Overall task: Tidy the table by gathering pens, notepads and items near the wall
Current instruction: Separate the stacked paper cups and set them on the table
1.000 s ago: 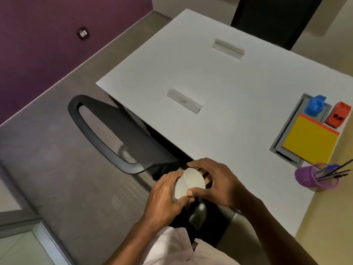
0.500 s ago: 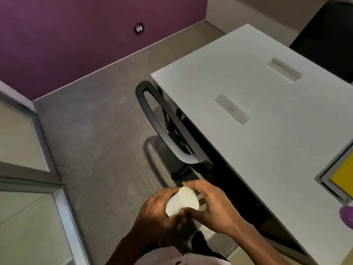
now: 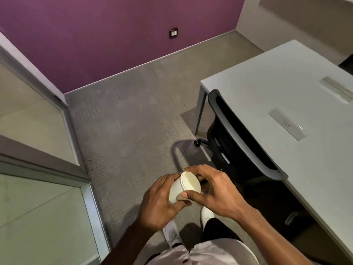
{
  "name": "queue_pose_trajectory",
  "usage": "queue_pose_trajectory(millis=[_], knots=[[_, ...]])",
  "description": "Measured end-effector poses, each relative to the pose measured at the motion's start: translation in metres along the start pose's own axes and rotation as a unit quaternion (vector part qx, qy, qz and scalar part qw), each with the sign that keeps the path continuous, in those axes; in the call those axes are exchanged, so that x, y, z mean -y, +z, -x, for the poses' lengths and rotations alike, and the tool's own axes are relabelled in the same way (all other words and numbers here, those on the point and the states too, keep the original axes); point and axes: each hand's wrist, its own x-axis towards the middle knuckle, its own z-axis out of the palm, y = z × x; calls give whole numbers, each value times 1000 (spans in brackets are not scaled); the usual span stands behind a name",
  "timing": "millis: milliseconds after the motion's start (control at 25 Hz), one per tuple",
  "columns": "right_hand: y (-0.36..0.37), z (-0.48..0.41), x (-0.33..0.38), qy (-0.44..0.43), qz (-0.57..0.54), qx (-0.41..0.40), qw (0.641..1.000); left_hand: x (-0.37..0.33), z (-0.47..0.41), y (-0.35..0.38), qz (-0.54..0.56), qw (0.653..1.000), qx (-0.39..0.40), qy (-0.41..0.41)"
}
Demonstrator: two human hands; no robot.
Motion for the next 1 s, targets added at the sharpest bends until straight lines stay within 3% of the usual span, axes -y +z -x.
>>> queue_pose_trajectory(millis=[360,1000], knots=[[20,-109,38,5,-1,1,1000,60,-61,-68,16,999,-28,-12],[-13,-420,14,-9,-74,-23,997,156,-327,-207,-46,997,-19,-53]])
